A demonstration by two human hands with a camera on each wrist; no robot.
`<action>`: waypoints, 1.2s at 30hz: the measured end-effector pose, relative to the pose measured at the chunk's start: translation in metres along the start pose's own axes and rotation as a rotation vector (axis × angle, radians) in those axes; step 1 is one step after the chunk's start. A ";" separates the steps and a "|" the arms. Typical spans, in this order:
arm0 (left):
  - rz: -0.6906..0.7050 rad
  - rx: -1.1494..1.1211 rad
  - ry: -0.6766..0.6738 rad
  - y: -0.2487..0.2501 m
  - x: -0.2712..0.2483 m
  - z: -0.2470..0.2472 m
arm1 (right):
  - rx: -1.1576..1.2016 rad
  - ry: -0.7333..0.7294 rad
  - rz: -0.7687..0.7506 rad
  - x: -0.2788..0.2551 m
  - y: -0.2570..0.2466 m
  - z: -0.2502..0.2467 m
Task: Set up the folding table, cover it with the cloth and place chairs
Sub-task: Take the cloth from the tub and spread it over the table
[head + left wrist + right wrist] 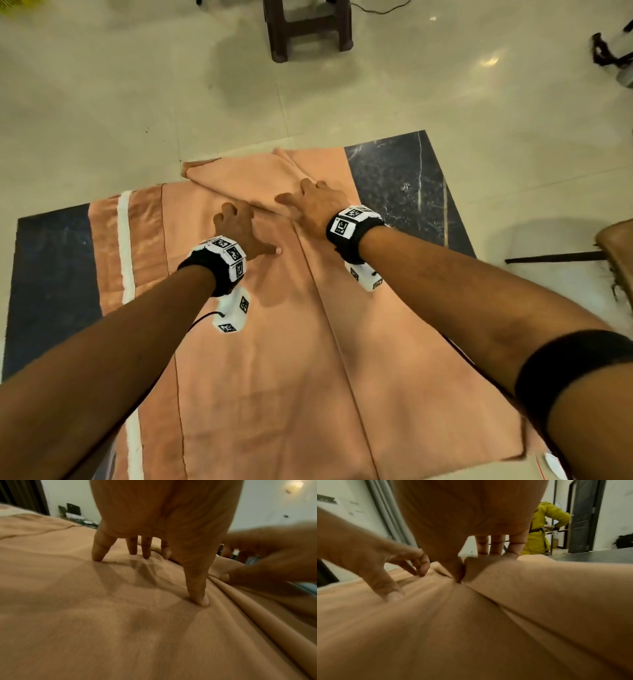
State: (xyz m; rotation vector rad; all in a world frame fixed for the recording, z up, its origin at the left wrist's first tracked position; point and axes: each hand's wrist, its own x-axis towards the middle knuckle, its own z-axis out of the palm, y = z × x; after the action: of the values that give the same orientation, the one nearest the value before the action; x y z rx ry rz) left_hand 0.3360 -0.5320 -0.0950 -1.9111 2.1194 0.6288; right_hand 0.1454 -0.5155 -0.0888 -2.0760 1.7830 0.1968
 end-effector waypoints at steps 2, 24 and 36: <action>-0.014 0.005 -0.004 -0.001 0.010 -0.001 | -0.048 0.001 -0.038 0.005 0.008 0.003; -0.080 0.164 -0.121 0.011 0.021 -0.010 | 0.054 0.073 0.224 -0.080 0.117 0.025; -0.070 0.151 -0.120 0.010 0.013 -0.012 | 0.367 -0.075 0.568 -0.145 0.229 0.023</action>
State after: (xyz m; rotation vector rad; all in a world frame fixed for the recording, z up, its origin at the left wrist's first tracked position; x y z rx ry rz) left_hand 0.3263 -0.5486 -0.0882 -1.8101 1.9589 0.5386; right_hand -0.1001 -0.3990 -0.1050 -1.2693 2.1318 0.0887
